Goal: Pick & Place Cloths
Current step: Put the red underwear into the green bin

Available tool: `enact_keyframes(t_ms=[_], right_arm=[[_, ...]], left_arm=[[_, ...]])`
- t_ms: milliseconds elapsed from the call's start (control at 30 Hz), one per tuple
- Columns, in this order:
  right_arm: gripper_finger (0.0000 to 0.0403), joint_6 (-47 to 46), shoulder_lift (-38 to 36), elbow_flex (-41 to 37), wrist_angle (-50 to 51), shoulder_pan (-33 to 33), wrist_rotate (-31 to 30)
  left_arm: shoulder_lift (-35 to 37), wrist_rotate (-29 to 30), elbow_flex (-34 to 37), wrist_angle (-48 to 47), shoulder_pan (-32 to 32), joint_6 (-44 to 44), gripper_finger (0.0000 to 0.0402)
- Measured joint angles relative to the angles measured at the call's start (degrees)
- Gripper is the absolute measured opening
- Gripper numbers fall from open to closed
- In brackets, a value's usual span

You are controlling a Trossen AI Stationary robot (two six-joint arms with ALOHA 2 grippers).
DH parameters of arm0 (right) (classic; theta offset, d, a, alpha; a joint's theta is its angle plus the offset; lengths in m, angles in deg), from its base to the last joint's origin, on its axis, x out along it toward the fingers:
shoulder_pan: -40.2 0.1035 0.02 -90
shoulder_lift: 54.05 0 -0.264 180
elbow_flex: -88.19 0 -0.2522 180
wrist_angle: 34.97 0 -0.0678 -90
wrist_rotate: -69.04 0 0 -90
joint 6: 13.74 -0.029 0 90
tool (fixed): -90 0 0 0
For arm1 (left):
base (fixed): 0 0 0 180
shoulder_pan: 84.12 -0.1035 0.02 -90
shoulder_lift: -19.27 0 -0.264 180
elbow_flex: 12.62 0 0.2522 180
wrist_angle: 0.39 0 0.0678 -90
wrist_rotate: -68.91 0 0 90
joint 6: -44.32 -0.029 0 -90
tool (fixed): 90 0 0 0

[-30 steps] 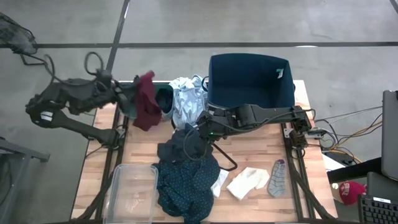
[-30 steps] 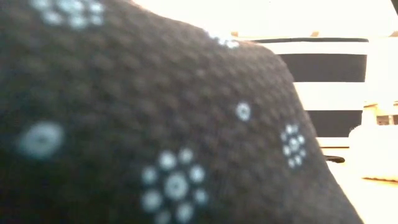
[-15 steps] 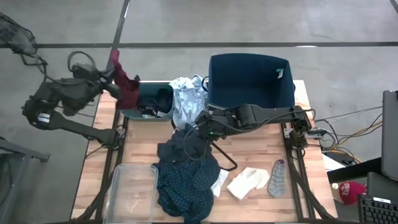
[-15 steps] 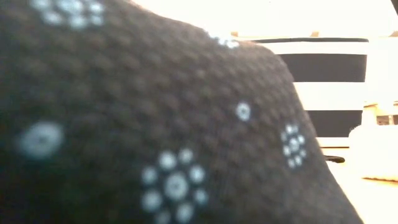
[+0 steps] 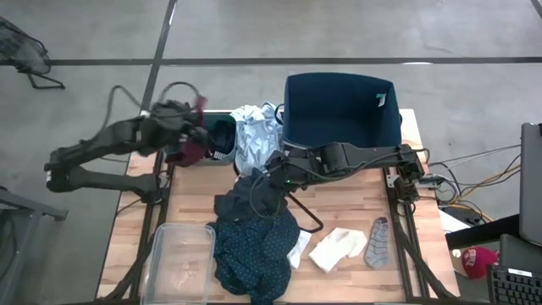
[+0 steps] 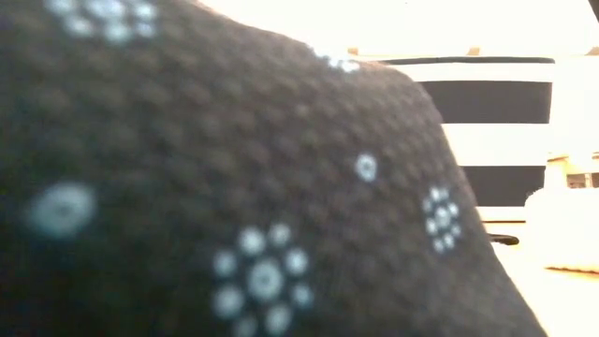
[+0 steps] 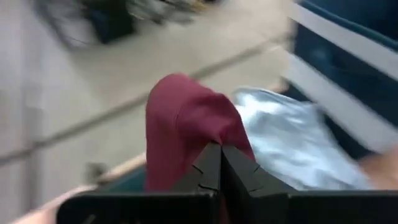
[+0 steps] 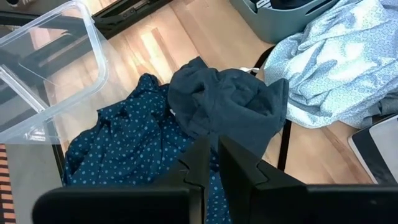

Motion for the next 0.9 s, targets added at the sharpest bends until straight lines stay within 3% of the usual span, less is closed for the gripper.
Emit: enact_keyframes(t_ms=[100, 267, 467, 767, 900], right_arm=[[0.0027, 0.0, 0.0, 0.0, 0.0, 0.0, 0.0], [0.0032, -0.5, 0.0, 0.0, 0.1, 0.2, 0.5], [0.0043, -0.7, 0.0, 0.0, 0.1, 0.5, 0.5], [0.0056, -0.7, 0.0, -0.2, 0.0, 0.5, 0.4], [0.006, -0.7, 0.0, -0.5, 0.0, 0.5, 0.4]], left_arm=[[-1.0, -6.4, 2.8, 5.3, -2.1, -0.9, 0.0004], [-1.4, -5.8, 4.5, 6.2, -4.3, -2.0, 0.0005], [-2.8, -12.9, 6.1, 5.0, -8.9, -4.6, 0.0005], [-6.9, -13.6, 6.7, 0.9, -12.1, -3.2, 0.0005], [-8.8, -12.9, 6.5, 0.0, -12.4, -9.2, 0.0005]])
